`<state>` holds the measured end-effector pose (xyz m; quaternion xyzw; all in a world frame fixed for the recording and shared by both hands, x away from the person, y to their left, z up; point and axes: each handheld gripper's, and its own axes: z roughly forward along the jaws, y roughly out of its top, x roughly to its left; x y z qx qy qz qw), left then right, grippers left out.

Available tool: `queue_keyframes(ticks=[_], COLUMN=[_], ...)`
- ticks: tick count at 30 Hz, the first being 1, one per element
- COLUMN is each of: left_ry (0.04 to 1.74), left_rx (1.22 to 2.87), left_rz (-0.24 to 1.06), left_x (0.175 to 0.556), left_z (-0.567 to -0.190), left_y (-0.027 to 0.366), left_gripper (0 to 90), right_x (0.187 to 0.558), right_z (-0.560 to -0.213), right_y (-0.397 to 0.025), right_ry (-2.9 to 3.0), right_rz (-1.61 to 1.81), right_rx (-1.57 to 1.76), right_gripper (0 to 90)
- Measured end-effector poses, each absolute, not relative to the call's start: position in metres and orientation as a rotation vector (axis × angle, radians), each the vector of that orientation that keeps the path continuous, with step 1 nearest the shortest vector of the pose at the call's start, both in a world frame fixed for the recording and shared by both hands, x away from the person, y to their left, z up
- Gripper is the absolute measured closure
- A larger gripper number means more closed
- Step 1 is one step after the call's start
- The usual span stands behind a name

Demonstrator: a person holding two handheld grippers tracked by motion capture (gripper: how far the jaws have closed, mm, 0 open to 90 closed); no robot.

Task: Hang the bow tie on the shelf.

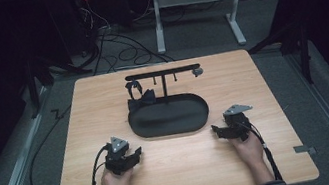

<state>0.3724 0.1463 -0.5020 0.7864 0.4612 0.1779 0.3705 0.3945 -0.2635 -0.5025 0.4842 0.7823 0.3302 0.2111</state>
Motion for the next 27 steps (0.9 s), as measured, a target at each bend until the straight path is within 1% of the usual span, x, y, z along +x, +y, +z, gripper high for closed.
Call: queue_keyframes(ticks=[12, 19, 22, 27], left_ry=[1.179, 1.165, 1.158, 1.147], left_rx=[2.021, 2.031, 2.036, 2.046], left_rz=[0.484, 0.509, 0.507, 0.498], left_x=[0.3738, 0.3732, 0.3732, 0.3733], left_z=[-0.5054, -0.5065, -0.5065, -0.5067], left_y=[0.143, 0.1407, 0.1404, 0.1399], left_gripper=[46.8, 45.1, 43.9, 39.1], right_x=[0.3944, 0.3944, 0.3944, 0.3944], right_z=[-0.5025, -0.5025, -0.5025, -0.5025], right_y=[-0.2634, -0.2634, -0.2634, -0.2634], right_ry=[2.174, 2.173, 2.173, 2.173], right_rz=[0.918, 0.918, 0.918, 0.918], right_rx=[1.347, 1.348, 1.347, 1.347], right_gripper=[32.9, 32.9, 32.9, 32.9])
